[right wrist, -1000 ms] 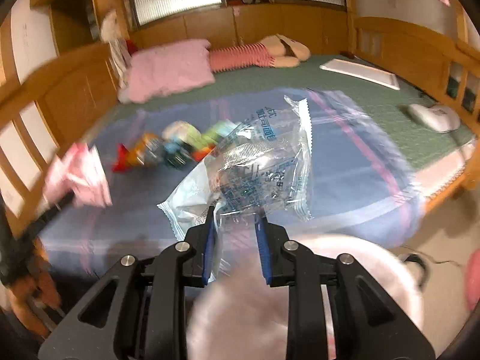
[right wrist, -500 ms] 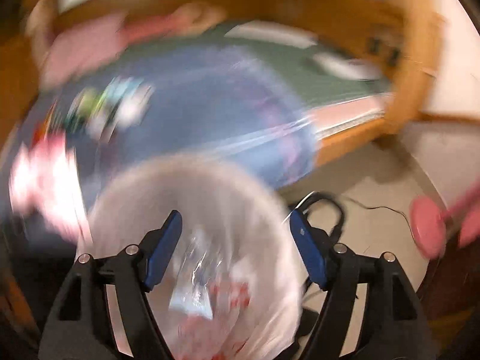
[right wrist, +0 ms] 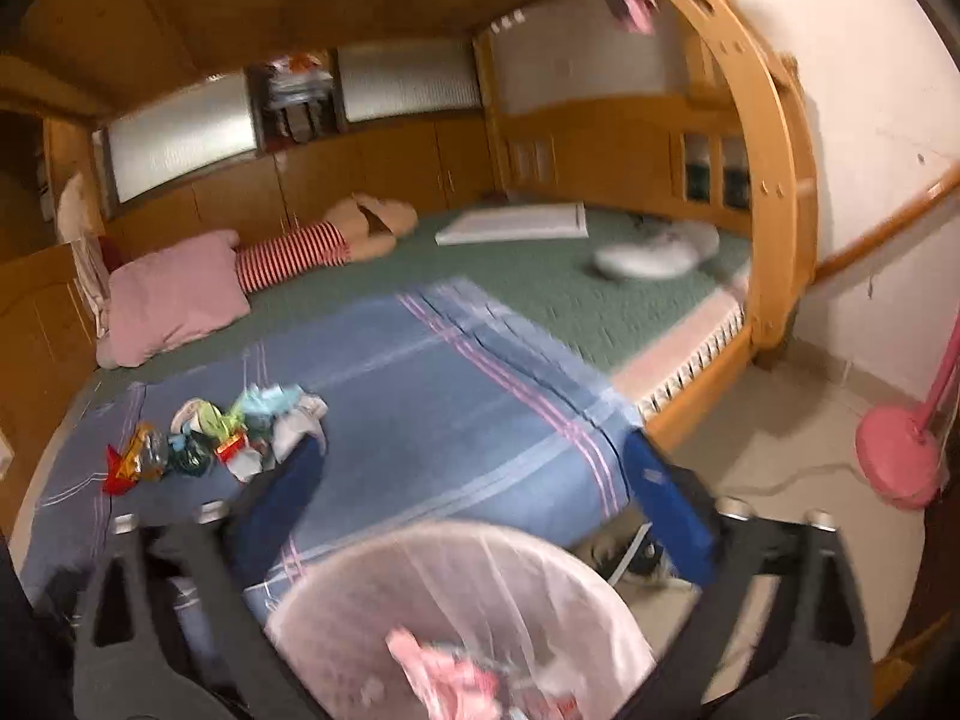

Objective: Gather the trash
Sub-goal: 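Carry both items over the wastebasket and open both grippers to drop them, then move both tools back over the trash pile on the bed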

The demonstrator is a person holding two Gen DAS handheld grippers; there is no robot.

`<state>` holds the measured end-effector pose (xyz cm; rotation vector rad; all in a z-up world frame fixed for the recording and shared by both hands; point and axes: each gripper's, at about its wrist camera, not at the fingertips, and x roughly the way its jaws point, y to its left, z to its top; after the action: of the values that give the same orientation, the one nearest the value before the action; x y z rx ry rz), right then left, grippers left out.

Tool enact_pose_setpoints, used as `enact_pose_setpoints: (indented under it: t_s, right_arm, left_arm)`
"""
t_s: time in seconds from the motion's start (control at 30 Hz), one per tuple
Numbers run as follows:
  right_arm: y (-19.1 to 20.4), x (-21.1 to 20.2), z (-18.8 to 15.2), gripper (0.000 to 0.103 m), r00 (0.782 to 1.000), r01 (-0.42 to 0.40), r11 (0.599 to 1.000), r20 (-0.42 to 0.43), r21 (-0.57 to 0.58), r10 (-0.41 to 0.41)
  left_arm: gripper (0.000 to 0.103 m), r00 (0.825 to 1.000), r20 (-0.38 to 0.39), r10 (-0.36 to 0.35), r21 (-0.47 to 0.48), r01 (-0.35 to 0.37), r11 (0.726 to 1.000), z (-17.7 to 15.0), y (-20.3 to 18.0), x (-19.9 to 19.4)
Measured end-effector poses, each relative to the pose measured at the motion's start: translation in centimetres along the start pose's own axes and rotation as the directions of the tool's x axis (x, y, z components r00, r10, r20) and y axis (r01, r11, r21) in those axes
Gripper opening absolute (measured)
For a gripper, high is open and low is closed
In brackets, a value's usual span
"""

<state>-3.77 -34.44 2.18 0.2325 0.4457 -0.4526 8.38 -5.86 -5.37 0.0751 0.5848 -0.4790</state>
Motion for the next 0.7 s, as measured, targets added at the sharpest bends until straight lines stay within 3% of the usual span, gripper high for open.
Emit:
enact_pose_setpoints:
  t_s: [0.1, 0.2, 0.27, 0.3, 0.37, 0.4, 0.47, 0.53, 0.7]
  right_arm:
    - [2.5, 0.7, 0.0, 0.1, 0.999, -0.026, 0.999, -0.025, -0.048, 0.025]
    - [5.0, 2.0, 0.0, 0.1, 0.997, -0.064, 0.997, -0.056, -0.046, 0.061]
    - [6.7, 3.1, -0.2, 0.1, 0.991, -0.096, 0.994, -0.096, -0.045, 0.091]
    - [7.9, 4.0, -0.4, 0.1, 0.983, -0.124, 0.991, -0.141, -0.047, 0.116]
    - [9.8, 5.6, -1.0, 0.1, 0.964, -0.149, 0.988, -0.231, -0.048, 0.134]
    - [10.8, 6.5, -1.3, 0.1, 0.946, -0.172, 0.984, -0.284, -0.041, 0.153]
    - [12.3, 7.6, -2.0, 0.1, 0.918, -0.209, 0.978, -0.348, -0.017, 0.19]
    - [13.2, 7.7, -2.8, 0.1, 0.911, -0.214, 0.977, -0.364, -0.012, 0.195]
    - [14.7, 7.7, -3.8, 0.1, 0.901, -0.227, 0.973, -0.388, -0.037, 0.195]
  left_arm:
    - [0.099, 0.986, 0.002, 0.166, -0.055, -0.166, 0.985, 2.1, 5.3, 0.6]
    - [0.099, 0.939, -0.044, 0.342, -0.129, -0.345, 0.93, 2.9, 11.3, 1.6]
    - [0.099, 0.895, -0.107, 0.434, -0.259, -0.446, 0.857, 2.4, 14.8, 1.6]
    - [0.099, 0.892, -0.139, 0.431, -0.363, -0.45, 0.816, 1.8, 16.5, 1.5]
    - [0.099, 0.902, -0.18, 0.392, -0.477, -0.429, 0.767, 0.6, 18.1, 1.9]
    - [0.099, 0.904, -0.24, 0.353, -0.504, -0.427, 0.75, -0.2, 18.8, 2.6]
    - [0.099, 0.896, -0.316, 0.313, -0.492, -0.437, 0.753, -0.9, 19.3, 3.6]
    - [0.099, 0.871, -0.365, 0.329, -0.479, -0.478, 0.736, -1.3, 19.8, 4.1]
    - [0.099, 0.873, -0.346, 0.343, -0.521, -0.483, 0.704, -1.8, 20.1, 3.6]
